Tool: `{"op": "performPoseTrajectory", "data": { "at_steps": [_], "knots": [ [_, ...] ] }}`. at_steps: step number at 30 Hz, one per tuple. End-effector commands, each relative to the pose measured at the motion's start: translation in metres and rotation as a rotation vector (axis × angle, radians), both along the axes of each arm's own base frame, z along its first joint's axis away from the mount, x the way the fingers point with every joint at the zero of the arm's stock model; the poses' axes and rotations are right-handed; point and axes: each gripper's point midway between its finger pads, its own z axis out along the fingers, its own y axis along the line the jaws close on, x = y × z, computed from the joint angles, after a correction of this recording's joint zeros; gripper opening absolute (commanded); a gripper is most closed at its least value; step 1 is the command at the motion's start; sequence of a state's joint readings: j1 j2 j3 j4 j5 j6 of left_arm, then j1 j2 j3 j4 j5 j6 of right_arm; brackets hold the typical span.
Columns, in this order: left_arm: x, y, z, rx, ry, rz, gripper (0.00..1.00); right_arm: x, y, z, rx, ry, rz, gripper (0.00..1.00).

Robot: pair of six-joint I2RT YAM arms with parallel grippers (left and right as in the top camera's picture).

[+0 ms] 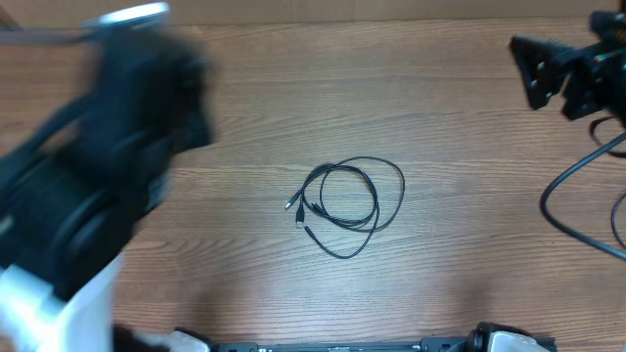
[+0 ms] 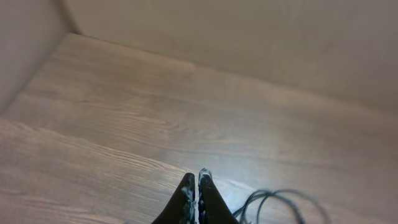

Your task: Untangle cables

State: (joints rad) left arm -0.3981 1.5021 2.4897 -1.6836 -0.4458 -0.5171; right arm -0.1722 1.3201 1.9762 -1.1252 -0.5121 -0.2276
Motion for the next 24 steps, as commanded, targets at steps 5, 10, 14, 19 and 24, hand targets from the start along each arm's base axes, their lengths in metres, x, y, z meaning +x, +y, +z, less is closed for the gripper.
{"op": "performPoseTrajectory", "data": {
  "at_steps": [5, 10, 14, 19, 24],
  "knots": [
    [-0.035, 0.022, -0.046, -0.060, 0.128, 0.084, 0.05, -0.068, 0.015, 0.019, -0.032, -0.043, -0.043, 1.00],
    [-0.040, 0.013, -0.099, -0.089, 0.189, 0.063, 0.05, -0.106, 0.018, 0.012, -0.001, -0.001, -0.056, 1.00],
    [-0.038, -0.004, -0.137, -0.152, 0.181, -0.006, 0.05, -0.118, 0.018, -0.005, 0.023, 0.083, -0.065, 1.00],
    [-0.032, -0.022, -0.185, -0.216, 0.184, -0.076, 0.04, -0.123, 0.019, -0.025, 0.035, 0.175, -0.069, 1.00],
    [-0.020, -0.064, -0.231, -0.247, 0.232, -0.316, 0.04, -0.117, 0.022, -0.040, 0.051, 0.225, -0.051, 1.00]
  ]
}}
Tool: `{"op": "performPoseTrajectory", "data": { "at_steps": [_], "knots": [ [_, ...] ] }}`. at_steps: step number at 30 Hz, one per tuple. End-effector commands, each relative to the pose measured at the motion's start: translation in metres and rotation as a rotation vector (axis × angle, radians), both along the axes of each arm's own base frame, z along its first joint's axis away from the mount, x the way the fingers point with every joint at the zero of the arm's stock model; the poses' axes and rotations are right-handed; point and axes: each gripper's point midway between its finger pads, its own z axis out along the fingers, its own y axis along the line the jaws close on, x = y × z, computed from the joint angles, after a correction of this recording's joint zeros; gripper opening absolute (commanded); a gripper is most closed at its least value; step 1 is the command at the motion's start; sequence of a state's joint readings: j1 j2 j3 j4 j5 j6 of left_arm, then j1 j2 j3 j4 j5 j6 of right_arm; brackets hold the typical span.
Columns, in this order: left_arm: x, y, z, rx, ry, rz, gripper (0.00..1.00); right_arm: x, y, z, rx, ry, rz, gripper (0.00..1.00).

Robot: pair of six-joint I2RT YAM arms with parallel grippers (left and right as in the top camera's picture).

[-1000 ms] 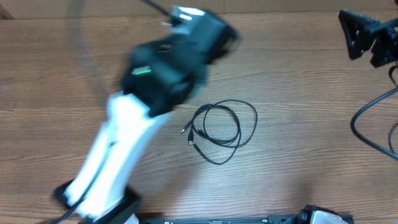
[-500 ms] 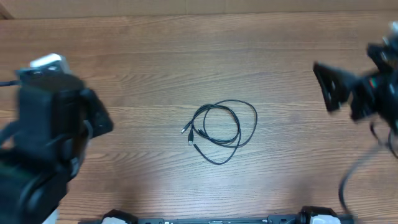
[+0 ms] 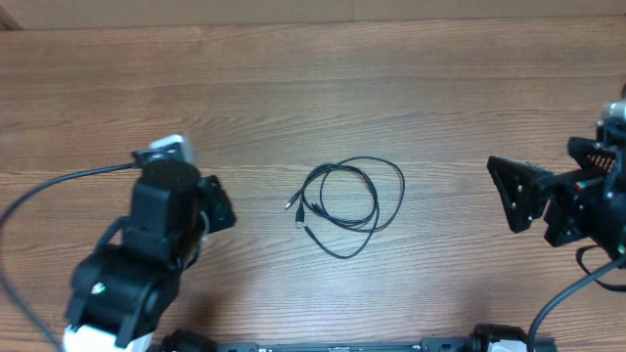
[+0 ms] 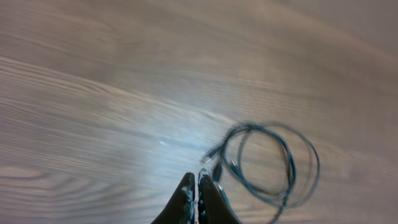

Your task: Untangle cables

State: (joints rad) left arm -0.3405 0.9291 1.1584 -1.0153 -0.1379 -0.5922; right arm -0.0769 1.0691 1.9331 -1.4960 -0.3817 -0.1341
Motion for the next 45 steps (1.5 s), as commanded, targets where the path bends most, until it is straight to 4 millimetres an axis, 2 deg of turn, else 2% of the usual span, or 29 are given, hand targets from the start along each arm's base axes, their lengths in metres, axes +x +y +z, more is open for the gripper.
{"op": "performPoseTrajectory", "data": {
  "at_steps": [1, 2, 5, 7, 8, 14, 22, 26, 33, 35, 37, 39, 41, 45],
  "knots": [
    [0.001, -0.041, -0.036, -0.043, 0.053, -0.252, 0.04, 0.003, 0.003, -0.010, 0.021, 0.034, 0.013, 1.00],
    [0.006, -0.056, -0.048, -0.044, 0.045, -0.354, 0.06, 0.004, 0.008, -0.019, 0.041, 0.069, 0.033, 1.00],
    [0.016, -0.072, -0.069, -0.044, 0.054, -0.449, 0.13, 0.007, 0.014, -0.042, 0.075, 0.151, 0.067, 1.00],
    [0.025, -0.076, -0.084, -0.041, 0.077, -0.456, 0.30, 0.010, 0.018, -0.059, 0.099, 0.205, 0.088, 1.00],
    [0.029, -0.078, -0.091, -0.041, 0.092, -0.457, 0.36, 0.012, 0.020, -0.068, 0.109, 0.227, 0.096, 1.00],
    [0.039, -0.110, -0.119, -0.083, 0.129, -0.657, 0.38, 0.026, 0.023, -0.105, 0.138, 0.313, 0.113, 1.00],
    [0.057, -0.118, -0.166, -0.010, 0.173, -0.761, 0.39, 0.036, 0.027, -0.141, 0.172, 0.398, 0.131, 1.00],
    [0.067, -0.120, -0.178, 0.010, 0.167, -0.772, 0.39, 0.037, 0.030, -0.144, 0.188, 0.414, 0.143, 0.97],
    [0.083, -0.125, -0.190, 0.012, 0.138, -0.771, 0.40, 0.033, 0.033, -0.153, 0.211, 0.470, 0.153, 1.00],
    [0.083, -0.126, -0.192, 0.011, 0.140, -0.772, 0.41, 0.032, 0.033, -0.160, 0.213, 0.489, 0.151, 0.87],
    [0.082, -0.126, -0.193, 0.007, 0.147, -0.774, 0.40, 0.031, 0.033, -0.169, 0.219, 0.516, 0.148, 0.84],
    [0.079, -0.130, -0.191, -0.023, 0.149, -0.790, 0.42, 0.030, 0.032, -0.183, 0.230, 0.555, 0.134, 0.94],
    [0.075, -0.137, -0.188, -0.071, 0.152, -0.807, 0.44, 0.031, 0.032, -0.200, 0.236, 0.583, 0.128, 0.97],
    [0.073, -0.146, -0.179, -0.145, 0.157, -0.811, 0.44, 0.038, 0.032, -0.237, 0.267, 0.628, 0.095, 0.93]
  ]
}}
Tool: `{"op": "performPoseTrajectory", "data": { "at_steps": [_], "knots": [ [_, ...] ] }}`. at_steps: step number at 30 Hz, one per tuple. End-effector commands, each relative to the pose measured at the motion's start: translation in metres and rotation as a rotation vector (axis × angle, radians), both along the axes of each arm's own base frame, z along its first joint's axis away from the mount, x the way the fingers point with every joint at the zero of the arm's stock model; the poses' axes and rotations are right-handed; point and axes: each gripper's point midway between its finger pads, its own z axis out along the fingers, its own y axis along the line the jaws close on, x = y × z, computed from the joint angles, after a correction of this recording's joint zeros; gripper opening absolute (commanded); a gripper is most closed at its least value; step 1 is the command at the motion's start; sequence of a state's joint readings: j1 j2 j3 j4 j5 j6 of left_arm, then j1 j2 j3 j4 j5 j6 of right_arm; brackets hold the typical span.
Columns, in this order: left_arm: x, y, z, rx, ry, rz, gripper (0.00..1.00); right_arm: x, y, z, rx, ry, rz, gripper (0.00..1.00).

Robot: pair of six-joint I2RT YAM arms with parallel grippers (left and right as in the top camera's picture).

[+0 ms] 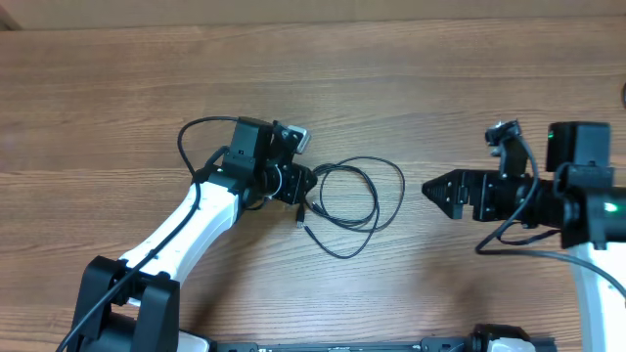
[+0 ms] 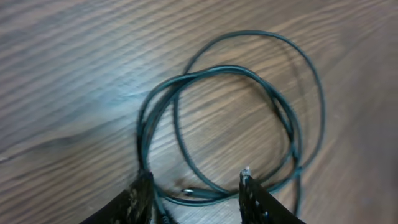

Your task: Untangle cables

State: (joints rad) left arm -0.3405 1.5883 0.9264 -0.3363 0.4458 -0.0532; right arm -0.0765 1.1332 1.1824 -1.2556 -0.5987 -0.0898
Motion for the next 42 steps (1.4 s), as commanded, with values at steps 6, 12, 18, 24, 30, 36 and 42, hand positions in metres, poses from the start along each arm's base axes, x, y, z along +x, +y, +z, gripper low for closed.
{"op": "performPoseTrajectory", "data": {
  "at_steps": [6, 12, 18, 24, 30, 36, 42],
  "knots": [
    [-0.015, -0.026, 0.016, -0.159, 0.081, -0.061, 0.45, 0.014, 0.003, -0.077, 0.045, 0.087, -0.063, 0.81],
    [-0.026, -0.041, 0.028, -0.259, 0.165, -0.065, 0.46, 0.034, 0.002, -0.115, 0.072, 0.141, -0.119, 0.75],
    [-0.040, -0.074, 0.046, -0.291, 0.162, -0.153, 0.46, 0.056, 0.009, -0.142, 0.064, 0.165, -0.130, 0.76],
    [-0.044, -0.106, 0.079, -0.319, 0.093, -0.244, 0.46, 0.066, 0.022, -0.169, -0.005, 0.192, -0.133, 0.72],
    [-0.027, -0.106, 0.104, -0.281, 0.058, -0.182, 0.46, 0.074, 0.022, -0.179, -0.117, 0.174, -0.202, 0.67],
    [-0.024, -0.093, 0.117, -0.161, 0.080, -0.107, 0.44, 0.084, 0.013, -0.180, -0.171, 0.144, -0.278, 0.66],
    [-0.028, -0.090, 0.142, -0.146, 0.088, -0.110, 0.44, 0.085, 0.012, -0.192, -0.183, 0.168, -0.287, 0.59]
  ]
}}
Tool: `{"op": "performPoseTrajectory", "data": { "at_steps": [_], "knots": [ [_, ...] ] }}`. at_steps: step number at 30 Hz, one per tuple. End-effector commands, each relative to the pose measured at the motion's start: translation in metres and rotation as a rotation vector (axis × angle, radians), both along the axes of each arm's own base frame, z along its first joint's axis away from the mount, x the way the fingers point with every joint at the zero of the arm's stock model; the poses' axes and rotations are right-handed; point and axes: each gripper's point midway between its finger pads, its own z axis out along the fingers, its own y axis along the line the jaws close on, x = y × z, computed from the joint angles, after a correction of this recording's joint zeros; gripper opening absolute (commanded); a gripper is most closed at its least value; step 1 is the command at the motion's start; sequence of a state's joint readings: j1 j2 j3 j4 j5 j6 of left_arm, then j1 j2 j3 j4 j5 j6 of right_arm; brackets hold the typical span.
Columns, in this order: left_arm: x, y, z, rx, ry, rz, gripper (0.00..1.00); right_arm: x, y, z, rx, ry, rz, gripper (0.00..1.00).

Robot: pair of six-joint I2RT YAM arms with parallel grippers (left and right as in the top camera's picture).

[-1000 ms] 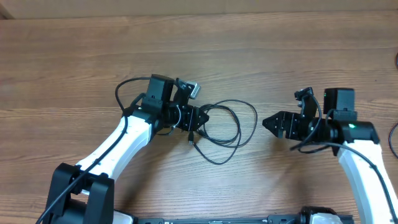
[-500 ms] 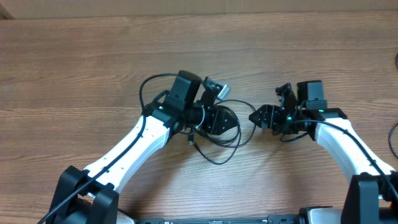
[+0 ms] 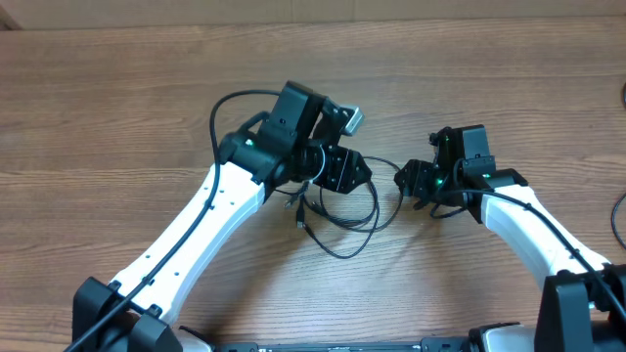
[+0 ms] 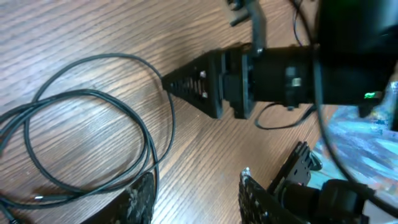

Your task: Untangle cables

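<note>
A thin black cable (image 3: 376, 209) lies coiled in a few overlapping loops in the middle of the wooden table, its plug ends at the coil's left side. My left gripper (image 3: 352, 174) hangs open over the coil's upper part. In the left wrist view its fingers (image 4: 140, 199) straddle bare wood just right of the loops (image 4: 147, 132), holding nothing. My right gripper (image 3: 404, 182) points left at the coil's right edge. Seen side-on, its tip (image 4: 166, 80) meets the outer loop, and I cannot see whether its jaws are apart.
The wooden table (image 3: 117, 78) stretches to all sides of the coil. My left arm's own supply lead (image 3: 223, 108) arches above its wrist. The table's edge and a blue object (image 4: 364, 140) show behind the right arm in the left wrist view.
My left gripper has moved right, from the coil's left edge to above its upper part, still open. My right gripper has come left to the coil's right edge. The cable lies unchanged.
At first my left arm was raised at the far left with its gripper shut, and the right was in the far right corner. Both then sat lower at the table's sides. Later the left stood open at the coil's left edge, and now both flank the coil.
</note>
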State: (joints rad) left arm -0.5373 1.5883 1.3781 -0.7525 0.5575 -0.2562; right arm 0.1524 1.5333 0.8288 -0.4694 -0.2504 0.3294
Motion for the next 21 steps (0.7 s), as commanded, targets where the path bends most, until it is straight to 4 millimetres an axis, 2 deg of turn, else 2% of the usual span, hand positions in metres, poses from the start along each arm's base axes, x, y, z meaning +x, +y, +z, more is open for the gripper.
{"op": "performPoseTrajectory", "data": {
  "at_steps": [1, 10, 14, 19, 21],
  "knots": [
    [0.006, -0.003, 0.021, -0.004, -0.053, 0.004, 0.44, -0.001, -0.004, -0.013, -0.027, 0.032, -0.026, 0.59],
    [0.005, -0.005, 0.025, -0.007, -0.056, -0.002, 0.44, -0.004, 0.000, -0.020, -0.001, 0.064, -0.030, 0.60],
    [0.001, -0.009, 0.026, -0.008, -0.058, -0.014, 0.44, -0.008, 0.003, -0.026, -0.006, 0.087, -0.020, 0.53],
    [0.000, -0.009, 0.027, -0.009, -0.059, -0.017, 0.44, -0.014, 0.015, -0.035, -0.027, 0.108, 0.020, 0.54],
    [0.000, -0.009, 0.027, -0.010, -0.060, -0.017, 0.44, -0.016, 0.020, -0.036, -0.054, 0.104, 0.035, 0.58]
  ]
}}
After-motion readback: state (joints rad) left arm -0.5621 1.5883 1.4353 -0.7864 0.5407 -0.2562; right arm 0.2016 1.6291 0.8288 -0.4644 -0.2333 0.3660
